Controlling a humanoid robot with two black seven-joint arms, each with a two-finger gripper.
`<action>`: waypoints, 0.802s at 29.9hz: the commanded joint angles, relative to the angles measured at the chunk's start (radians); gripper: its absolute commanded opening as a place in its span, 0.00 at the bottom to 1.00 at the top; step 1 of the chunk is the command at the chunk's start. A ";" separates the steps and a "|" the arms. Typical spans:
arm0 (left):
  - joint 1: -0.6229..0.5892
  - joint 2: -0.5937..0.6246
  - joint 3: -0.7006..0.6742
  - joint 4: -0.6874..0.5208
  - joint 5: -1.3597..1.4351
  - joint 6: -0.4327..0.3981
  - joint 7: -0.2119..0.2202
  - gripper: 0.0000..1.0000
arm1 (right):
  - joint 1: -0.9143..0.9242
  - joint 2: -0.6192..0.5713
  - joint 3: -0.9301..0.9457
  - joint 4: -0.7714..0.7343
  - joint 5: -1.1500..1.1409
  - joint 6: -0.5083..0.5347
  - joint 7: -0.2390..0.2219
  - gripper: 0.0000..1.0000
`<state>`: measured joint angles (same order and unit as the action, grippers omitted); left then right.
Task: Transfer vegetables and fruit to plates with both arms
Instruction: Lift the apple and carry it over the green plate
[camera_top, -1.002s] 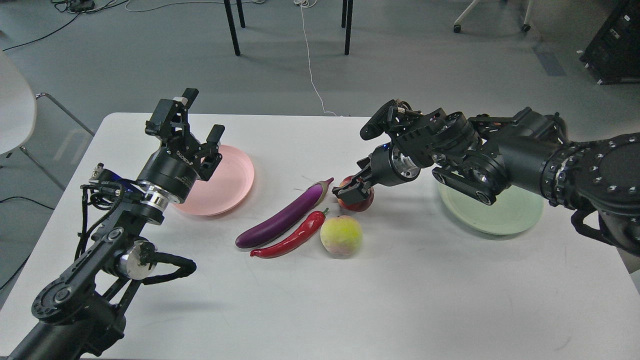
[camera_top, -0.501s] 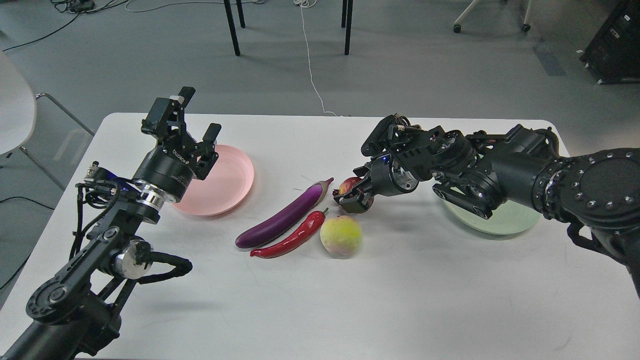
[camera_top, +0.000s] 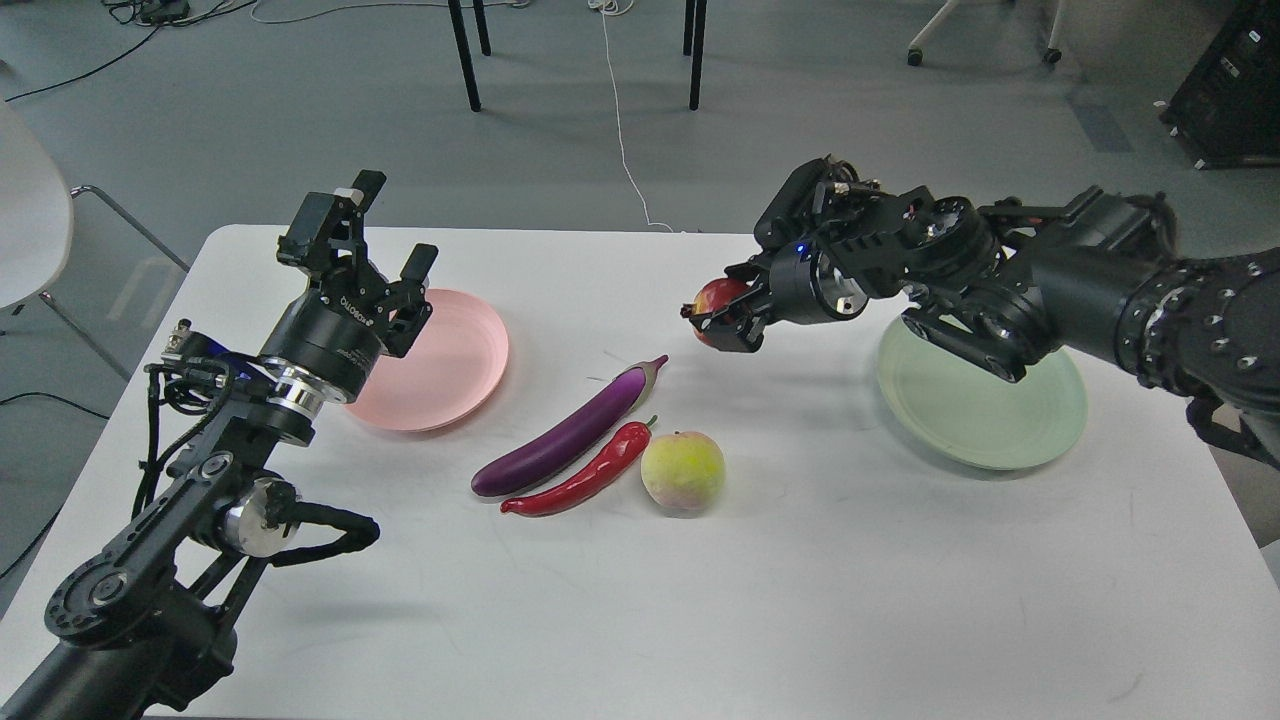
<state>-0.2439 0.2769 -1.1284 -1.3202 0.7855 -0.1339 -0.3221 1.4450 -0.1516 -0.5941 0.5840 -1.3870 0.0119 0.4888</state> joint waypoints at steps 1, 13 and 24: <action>-0.003 0.001 0.001 -0.001 0.000 -0.001 0.002 0.98 | 0.034 -0.116 -0.006 0.043 -0.007 -0.035 0.000 0.32; -0.005 -0.016 0.012 -0.002 0.001 -0.001 0.002 0.98 | -0.073 -0.545 -0.006 0.200 -0.104 -0.127 0.000 0.35; -0.003 -0.021 0.018 -0.025 0.001 0.000 0.000 0.98 | -0.245 -0.508 0.005 0.091 -0.104 -0.198 0.000 0.46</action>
<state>-0.2485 0.2557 -1.1125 -1.3392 0.7869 -0.1340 -0.3215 1.2283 -0.6901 -0.5891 0.7203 -1.4910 -0.1823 0.4887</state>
